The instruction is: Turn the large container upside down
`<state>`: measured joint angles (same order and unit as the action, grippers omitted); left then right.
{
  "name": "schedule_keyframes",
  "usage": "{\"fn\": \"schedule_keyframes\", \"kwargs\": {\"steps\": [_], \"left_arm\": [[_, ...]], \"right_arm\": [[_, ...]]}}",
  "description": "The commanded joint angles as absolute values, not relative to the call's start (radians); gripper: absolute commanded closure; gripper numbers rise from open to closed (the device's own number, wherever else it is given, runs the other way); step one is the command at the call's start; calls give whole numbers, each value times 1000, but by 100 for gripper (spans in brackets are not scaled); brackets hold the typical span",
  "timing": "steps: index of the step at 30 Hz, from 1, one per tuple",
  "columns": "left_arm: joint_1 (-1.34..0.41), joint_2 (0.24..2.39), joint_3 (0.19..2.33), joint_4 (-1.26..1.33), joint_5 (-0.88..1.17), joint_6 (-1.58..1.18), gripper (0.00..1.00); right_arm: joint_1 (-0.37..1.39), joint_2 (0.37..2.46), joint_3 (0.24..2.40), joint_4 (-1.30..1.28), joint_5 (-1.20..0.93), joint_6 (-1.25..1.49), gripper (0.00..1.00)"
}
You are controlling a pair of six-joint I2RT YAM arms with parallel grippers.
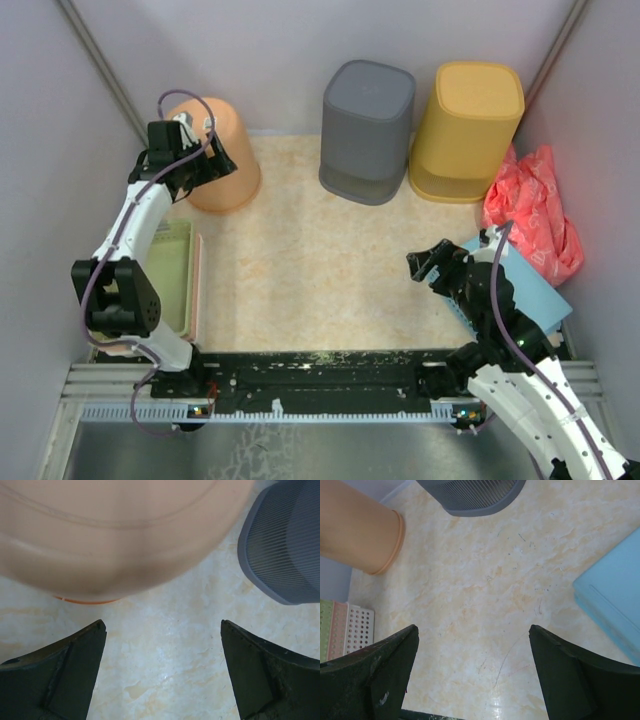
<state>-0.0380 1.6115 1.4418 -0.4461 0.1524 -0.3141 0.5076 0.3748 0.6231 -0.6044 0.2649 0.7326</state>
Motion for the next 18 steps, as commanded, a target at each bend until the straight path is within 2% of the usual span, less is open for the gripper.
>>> {"fn": "schedule_keyframes", "kwargs": {"steps": [1,9,15,18], "left_arm": [[-182,1428,1454,-638,-107,-213,0],[-205,1134,1242,-925,-367,-245,0],[-143,1082,1103,-988,-261,-280,1],[-112,1093,1062,-971,-203,-303,12]], "right_arm": [[507,386,641,-551,263,713,8],[507,458,624,-485,212,704,8],[507,465,602,-440,169,701,8],[507,468,607,-446,161,702,8]]}}
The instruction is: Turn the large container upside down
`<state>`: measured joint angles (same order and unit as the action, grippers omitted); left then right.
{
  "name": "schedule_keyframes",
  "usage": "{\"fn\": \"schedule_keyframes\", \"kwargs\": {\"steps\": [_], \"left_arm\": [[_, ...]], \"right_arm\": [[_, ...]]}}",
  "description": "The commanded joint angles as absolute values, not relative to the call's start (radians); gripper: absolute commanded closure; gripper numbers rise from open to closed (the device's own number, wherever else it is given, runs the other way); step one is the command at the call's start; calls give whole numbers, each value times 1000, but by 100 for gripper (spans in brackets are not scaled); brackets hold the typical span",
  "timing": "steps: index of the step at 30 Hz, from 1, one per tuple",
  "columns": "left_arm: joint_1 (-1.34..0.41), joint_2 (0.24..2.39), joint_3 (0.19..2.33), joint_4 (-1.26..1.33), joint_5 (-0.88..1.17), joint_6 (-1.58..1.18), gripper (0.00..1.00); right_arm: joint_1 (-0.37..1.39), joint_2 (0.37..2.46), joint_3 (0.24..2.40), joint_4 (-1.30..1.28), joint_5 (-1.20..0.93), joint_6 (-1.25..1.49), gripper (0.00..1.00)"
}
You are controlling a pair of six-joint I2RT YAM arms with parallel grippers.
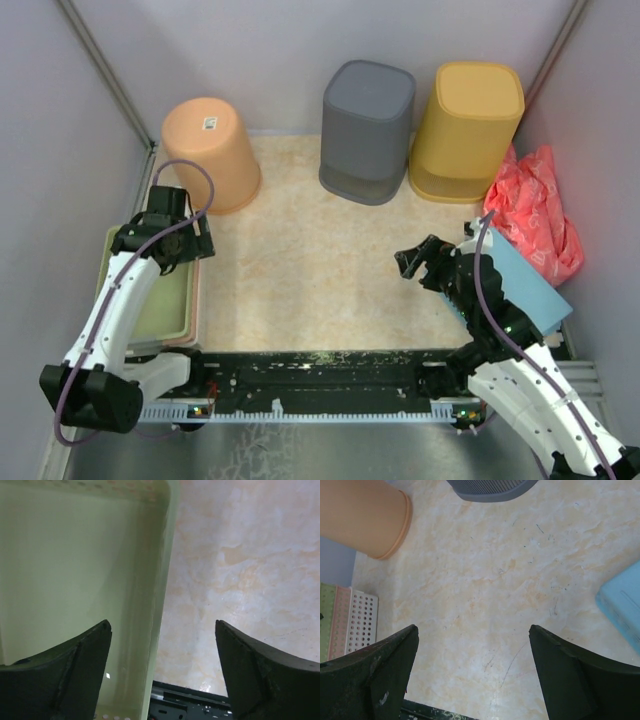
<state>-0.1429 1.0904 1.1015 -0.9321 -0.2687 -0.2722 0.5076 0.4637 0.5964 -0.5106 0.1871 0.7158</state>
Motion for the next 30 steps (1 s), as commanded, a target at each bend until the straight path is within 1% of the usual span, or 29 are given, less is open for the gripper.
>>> {"fn": "schedule_keyframes", "kwargs": {"steps": [1,5,6,9,11,12,13,14,16,17,23,27,30], "left_arm": [[-110,1100,1047,-966,-196,-307,18],[-108,1134,1025,-955,-219,-323,42],[-107,1140,1021,-947,-226,-324,47],[-106,1157,1005,-899,-211,-315,56],[-105,1173,996,-867,-208,-314,60],[-105,1181,1000,-866,-207,-312,72],[-105,1188,1012,-876,-207,-310,78],[-104,1193,1036,-897,-209,-308,88],[-106,1192,1101,-951,-221,-304,98],[-106,1186,1134,-973,-232,-290,100],[-106,1137,1354,-1076,-284,-214,100],[-107,1142,1543,-1142,-287,-199,100],[-117,1139,1621,-1146,-275,-208,100]], "right_arm": [[508,467,609,-452,160,702,8],[507,445,613,-481,167,706,8],[507,436,611,-486,173,706,8],[506,414,603,-491,179,707,8],[507,410,600,-489,178,709,8],[507,410,601,-490,175,712,8],[507,409,603,-493,174,713,9],[507,406,605,-499,171,716,9],[506,400,609,-511,172,718,9],[506,394,608,-515,174,719,9],[507,379,593,-507,175,719,9],[507,395,582,-473,155,723,9],[507,420,581,-452,138,724,9]]}}
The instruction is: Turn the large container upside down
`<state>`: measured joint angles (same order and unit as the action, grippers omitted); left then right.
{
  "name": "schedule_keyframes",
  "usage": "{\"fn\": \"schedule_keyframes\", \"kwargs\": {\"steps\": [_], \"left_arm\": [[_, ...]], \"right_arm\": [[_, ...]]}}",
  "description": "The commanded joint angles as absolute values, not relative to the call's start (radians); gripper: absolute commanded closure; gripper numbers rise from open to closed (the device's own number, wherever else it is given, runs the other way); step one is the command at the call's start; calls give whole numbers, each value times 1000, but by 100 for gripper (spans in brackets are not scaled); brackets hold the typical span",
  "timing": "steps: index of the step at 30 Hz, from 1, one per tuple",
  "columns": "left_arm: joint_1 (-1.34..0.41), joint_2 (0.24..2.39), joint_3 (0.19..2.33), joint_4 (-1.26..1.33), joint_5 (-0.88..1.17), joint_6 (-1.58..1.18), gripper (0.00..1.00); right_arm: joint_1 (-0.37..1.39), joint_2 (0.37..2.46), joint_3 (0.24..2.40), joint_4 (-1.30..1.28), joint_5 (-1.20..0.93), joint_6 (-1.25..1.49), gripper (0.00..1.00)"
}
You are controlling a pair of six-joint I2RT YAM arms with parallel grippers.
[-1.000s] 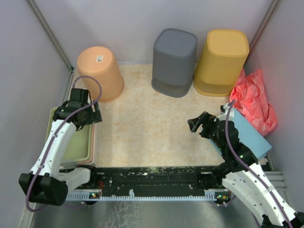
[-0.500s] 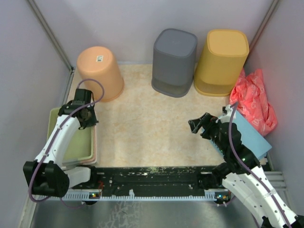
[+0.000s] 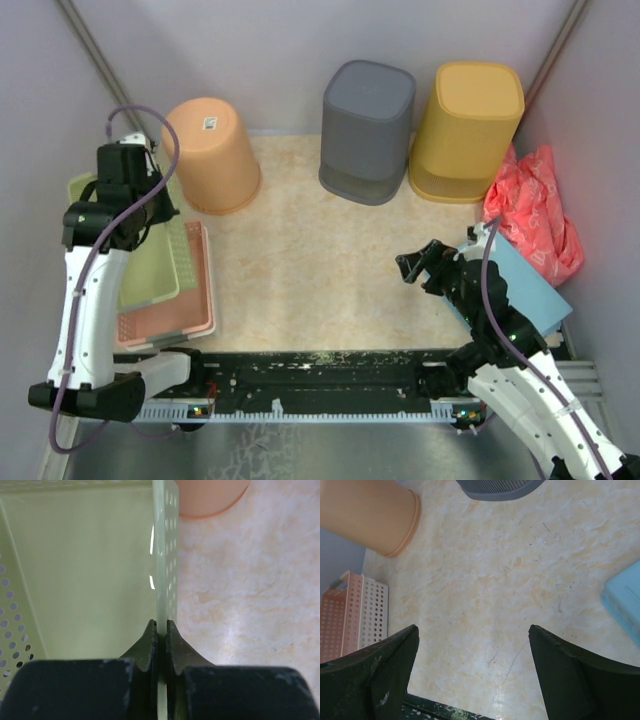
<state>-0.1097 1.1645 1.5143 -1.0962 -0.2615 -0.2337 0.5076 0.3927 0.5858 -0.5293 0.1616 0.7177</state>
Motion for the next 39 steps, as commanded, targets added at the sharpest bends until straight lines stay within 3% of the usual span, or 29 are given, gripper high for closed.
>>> {"fn": "schedule_keyframes", "kwargs": {"steps": [1,9,13,21,25,33,39], "left_arm": [[-121,1143,1651,-1147,-241,-218,100],[-149,1179,1841,-972,343,-339,100],[-202,1170,1734,-729,602,-511,100],[-519,1107,1247,-4,644,-931,100],[-642,1176,1123,255,679,-1032,100],[-717,1358,854,1041,688,-1367,100],[-735,1597,805,1463,656,-1559,100]], "right_arm": [[508,428,581,-447,136,725,10],[506,429,645,-514,236,697,11],[507,423,731,-601,355,647,11],[508,443,987,-749,556,486,10],[508,439,1071,-777,606,456,11],[507,415,1076,-798,579,474,11],[508,415,1106,-806,587,459,11]]}}
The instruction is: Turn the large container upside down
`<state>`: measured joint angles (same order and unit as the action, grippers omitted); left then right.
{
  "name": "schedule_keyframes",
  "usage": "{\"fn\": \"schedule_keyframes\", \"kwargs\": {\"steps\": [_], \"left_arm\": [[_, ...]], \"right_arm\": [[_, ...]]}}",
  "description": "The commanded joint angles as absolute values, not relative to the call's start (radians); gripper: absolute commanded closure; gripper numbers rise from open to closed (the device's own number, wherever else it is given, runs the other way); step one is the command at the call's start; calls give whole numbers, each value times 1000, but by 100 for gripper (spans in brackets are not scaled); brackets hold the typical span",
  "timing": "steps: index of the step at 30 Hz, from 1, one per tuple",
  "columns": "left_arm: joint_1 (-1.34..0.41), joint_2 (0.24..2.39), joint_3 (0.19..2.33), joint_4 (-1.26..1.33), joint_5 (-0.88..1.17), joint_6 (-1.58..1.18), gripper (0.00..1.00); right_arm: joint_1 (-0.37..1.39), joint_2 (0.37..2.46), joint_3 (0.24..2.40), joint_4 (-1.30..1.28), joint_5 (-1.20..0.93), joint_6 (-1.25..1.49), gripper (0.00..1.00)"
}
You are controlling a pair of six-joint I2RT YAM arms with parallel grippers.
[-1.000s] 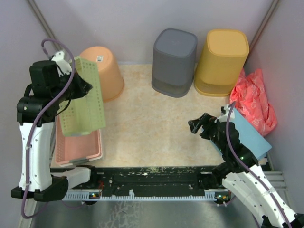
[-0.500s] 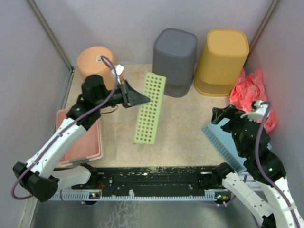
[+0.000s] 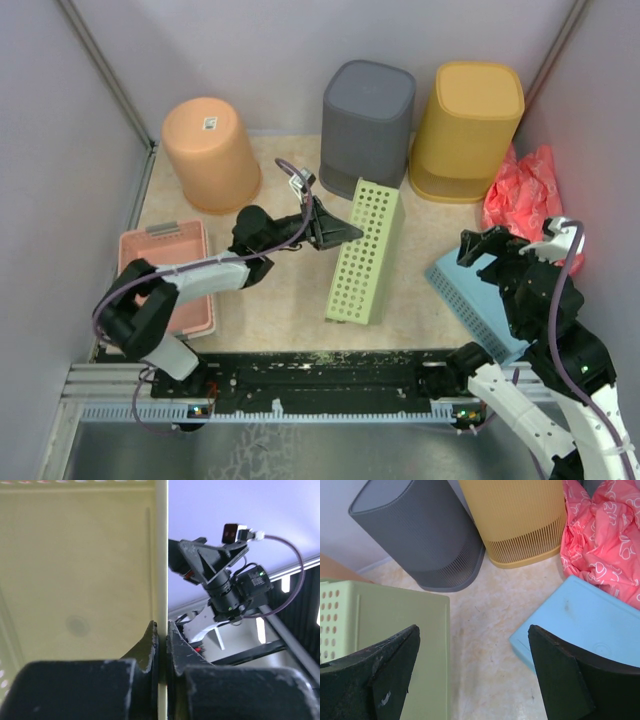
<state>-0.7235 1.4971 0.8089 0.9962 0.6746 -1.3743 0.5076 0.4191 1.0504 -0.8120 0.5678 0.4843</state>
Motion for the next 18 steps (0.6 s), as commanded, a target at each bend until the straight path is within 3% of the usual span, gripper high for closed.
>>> {"fn": "schedule_keyframes", "kwargs": {"steps": [1,18], "left_arm": [[-736,1638,808,1513,656,-1587,100],[-715,2046,806,1778,751,-1706,100]], "right_arm": [[507,414,1107,-809,589,459,11],[508,418,1111,-827,571,472,11]]}}
